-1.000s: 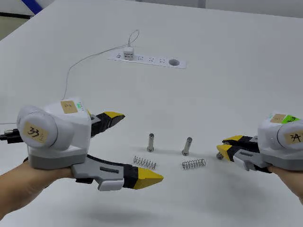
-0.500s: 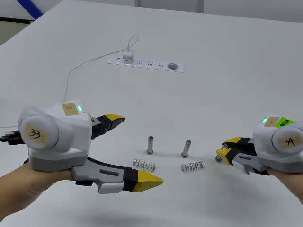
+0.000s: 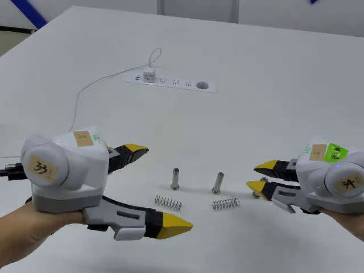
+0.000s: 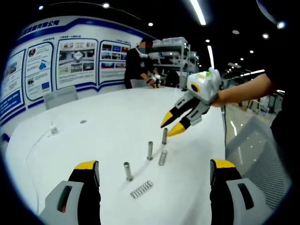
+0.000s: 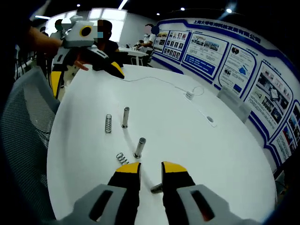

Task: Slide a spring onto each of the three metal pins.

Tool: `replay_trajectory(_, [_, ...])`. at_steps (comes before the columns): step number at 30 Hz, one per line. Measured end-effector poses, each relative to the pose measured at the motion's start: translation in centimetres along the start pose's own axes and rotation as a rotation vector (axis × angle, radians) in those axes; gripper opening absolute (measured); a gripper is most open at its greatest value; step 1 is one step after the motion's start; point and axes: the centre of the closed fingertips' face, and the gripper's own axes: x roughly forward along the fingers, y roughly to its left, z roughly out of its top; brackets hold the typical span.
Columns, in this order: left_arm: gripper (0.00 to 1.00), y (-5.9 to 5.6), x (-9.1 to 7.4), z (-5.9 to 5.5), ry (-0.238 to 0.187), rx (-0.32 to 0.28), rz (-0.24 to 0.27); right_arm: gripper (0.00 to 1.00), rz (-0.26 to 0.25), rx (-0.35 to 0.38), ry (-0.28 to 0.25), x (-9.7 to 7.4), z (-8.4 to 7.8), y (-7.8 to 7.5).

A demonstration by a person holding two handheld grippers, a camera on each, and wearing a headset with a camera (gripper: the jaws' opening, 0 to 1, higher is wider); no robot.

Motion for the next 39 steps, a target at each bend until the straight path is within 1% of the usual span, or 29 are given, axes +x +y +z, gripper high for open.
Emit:
replay_trajectory(2, [1.0,0.0,0.0,0.0,-0.003,-0.002,0.001,0.18,0.039,-0.015,0.002,0.3,0.1,0.9])
replay_trajectory(5, [1.0,0.0,-0.2,0.4,-0.013,-0.005,0.002,0.18,0.066,-0.024,0.021,0.9,-0.3,1.6])
replay_trajectory(8, [1.0,0.1,-0.4,0.7,-0.021,-0.001,0.006,0.18,0.093,-0.035,0.053,1.5,-1.0,2.2])
replay_trajectory(12, [1.0,0.3,-0.5,0.6,-0.02,-0.006,0.014,0.18,0.115,-0.04,0.07,2.2,-1.4,2.5])
replay_trajectory(14, [1.0,0.4,-0.6,0.7,-0.03,-0.025,0.015,0.18,0.128,-0.047,0.088,2.6,-1.7,2.7])
replay_trajectory(15, [1.0,0.4,-0.6,0.8,-0.034,-0.026,0.016,0.18,0.138,-0.05,0.096,2.8,-1.9,2.8])
replay_trajectory(19, [1.0,0.5,-0.7,0.8,-0.029,-0.023,0.02,0.18,0.163,-0.048,0.123,3.7,-2.6,3.1])
replay_trajectory(23, [1.0,0.7,-0.8,0.5,-0.018,-0.022,0.023,0.18,0.187,-0.033,0.161,4.4,-3.6,3.4])
replay_trajectory(28, [1.0,0.9,-0.9,0.3,-0.018,-0.029,0.031,0.18,0.202,-0.005,0.181,4.8,-4.2,3.5])
replay_trajectory(29, [1.0,0.9,-0.9,0.3,-0.018,-0.03,0.032,0.18,0.204,0.008,0.169,4.9,-4.0,3.5])
replay_trajectory(33, [1.0,1.0,-0.8,0.1,-0.015,-0.035,0.031,0.18,0.213,0.021,0.171,4.8,-4.0,3.7])
replay_trajectory(37, [1.0,0.8,-0.6,-0.1,-0.011,-0.038,0.024,0.18,0.223,0.033,0.174,4.6,-4.1,3.9])
replay_trajectory(39, [1.0,0.6,-0.5,-0.2,-0.008,-0.037,0.02,0.17,0.23,0.053,0.173,4.5,-4.1,4.1])
